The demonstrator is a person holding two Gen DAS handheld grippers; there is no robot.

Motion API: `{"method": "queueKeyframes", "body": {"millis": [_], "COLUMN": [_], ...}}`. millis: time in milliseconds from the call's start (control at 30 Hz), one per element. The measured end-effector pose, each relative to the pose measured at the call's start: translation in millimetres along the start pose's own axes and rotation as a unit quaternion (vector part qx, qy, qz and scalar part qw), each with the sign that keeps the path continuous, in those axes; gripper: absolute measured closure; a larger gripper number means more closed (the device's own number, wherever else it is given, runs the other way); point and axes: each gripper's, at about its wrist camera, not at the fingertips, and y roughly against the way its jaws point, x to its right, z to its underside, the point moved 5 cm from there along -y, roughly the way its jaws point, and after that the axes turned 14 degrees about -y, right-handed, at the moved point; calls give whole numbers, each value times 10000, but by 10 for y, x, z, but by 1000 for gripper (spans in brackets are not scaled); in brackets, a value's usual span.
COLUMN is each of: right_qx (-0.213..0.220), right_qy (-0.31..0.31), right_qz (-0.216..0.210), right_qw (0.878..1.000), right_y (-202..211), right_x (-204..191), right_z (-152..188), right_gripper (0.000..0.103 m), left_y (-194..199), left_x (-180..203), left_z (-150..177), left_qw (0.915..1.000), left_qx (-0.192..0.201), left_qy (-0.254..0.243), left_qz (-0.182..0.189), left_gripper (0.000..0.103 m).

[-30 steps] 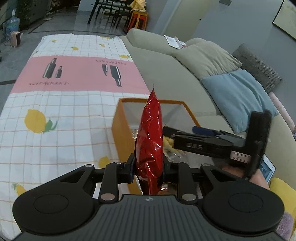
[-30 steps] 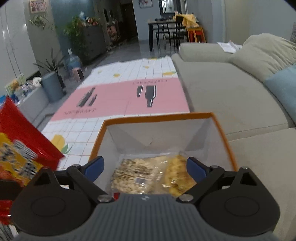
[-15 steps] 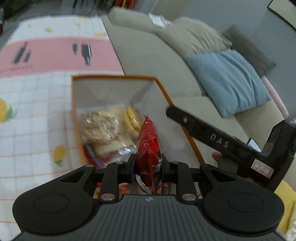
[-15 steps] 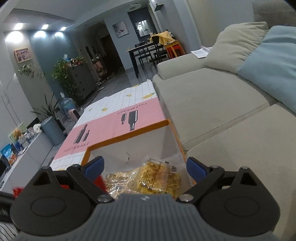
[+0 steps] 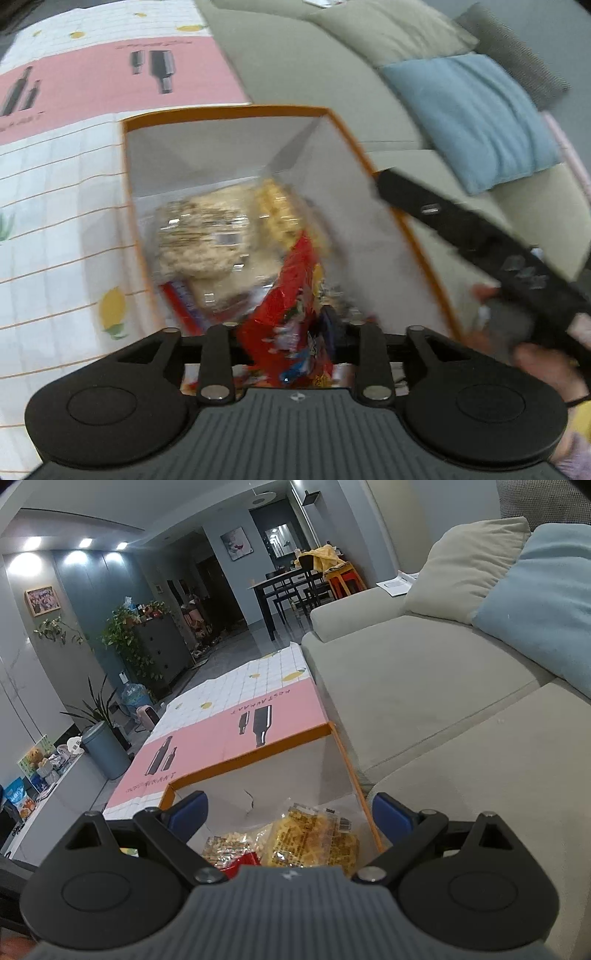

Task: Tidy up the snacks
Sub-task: 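Lower the puff bag into the box with right tool while left tool lowers the red bag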

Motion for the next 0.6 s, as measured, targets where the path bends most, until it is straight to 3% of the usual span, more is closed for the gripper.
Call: {"method": "queueKeyframes", "body": {"millis": [33,67,167,267,367,467,600], "right_qx": [21,27,61,145,243,196,-215], "right_qy": [20,52,149,171,329,485,546], "right_qz": [-1,1,39,135,354,630,984], "right_qw": [10000,10000,9999,9997,9985,9966,9934], "right_y": [1,0,-2,12,39,31,-69], "right_x": [-5,-12,-29,-19,9,53,150], "right_z": [0,2,11,3,-12,0,85], "right_gripper": [10,10,9,9,9,9,10], "left_y": [2,14,157,444,657,615,446], "left_x": [-40,-62,-64,-78,-135,-215,-253], "left_z": [19,35,80,191,361,424,480], "left_qw": [9998,9995,9991,9964,9905,9873,9919], "left_qx": [-63,-119,83,615,954,695,476], "left_qy": [13,-20,-212,-270,-214,-224,-93], "left_qz": [-163,-276,-370,-509,-963,-1412,-1174], "left_gripper": [42,35,30,27,19,19,22]}}
